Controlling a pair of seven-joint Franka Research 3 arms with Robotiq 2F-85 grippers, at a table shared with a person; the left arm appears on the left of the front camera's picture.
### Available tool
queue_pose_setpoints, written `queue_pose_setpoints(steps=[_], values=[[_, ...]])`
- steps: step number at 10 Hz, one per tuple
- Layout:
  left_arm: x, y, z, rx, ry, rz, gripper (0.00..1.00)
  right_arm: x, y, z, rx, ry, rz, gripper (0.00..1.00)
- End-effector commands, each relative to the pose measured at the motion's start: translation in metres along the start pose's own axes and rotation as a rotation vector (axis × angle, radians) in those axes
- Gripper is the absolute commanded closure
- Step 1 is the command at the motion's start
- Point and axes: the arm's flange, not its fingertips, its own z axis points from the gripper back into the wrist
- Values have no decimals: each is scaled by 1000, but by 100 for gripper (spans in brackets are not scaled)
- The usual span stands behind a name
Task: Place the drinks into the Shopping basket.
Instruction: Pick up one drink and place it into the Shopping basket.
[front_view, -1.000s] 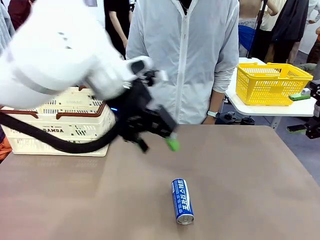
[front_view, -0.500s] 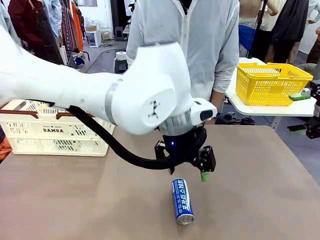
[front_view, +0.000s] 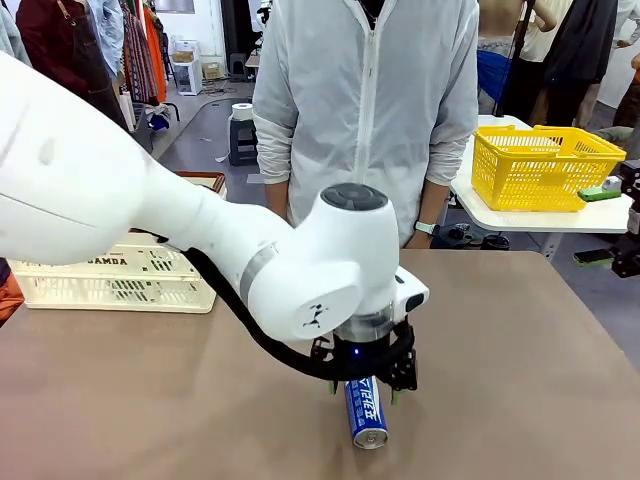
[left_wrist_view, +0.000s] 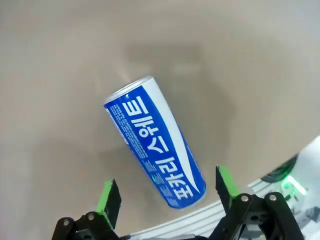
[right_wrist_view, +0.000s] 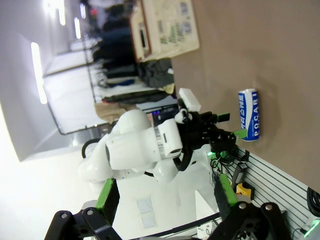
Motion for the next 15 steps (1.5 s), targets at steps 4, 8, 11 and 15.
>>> queue_pose_setpoints(steps=[4, 8, 11, 15], values=[[16, -11, -42, 85, -49, 66, 0, -2, 2, 2, -7, 7, -8, 0], [19, -13, -47, 66, -55, 79, 73, -2, 2, 2, -7, 7, -8, 0], [20, -12, -47, 66, -36, 79, 100, -2, 2, 2, -7, 7, -8, 0], [14, 6, 20, 3, -85, 38, 100, -2, 2, 2, -7, 7, -8, 0]])
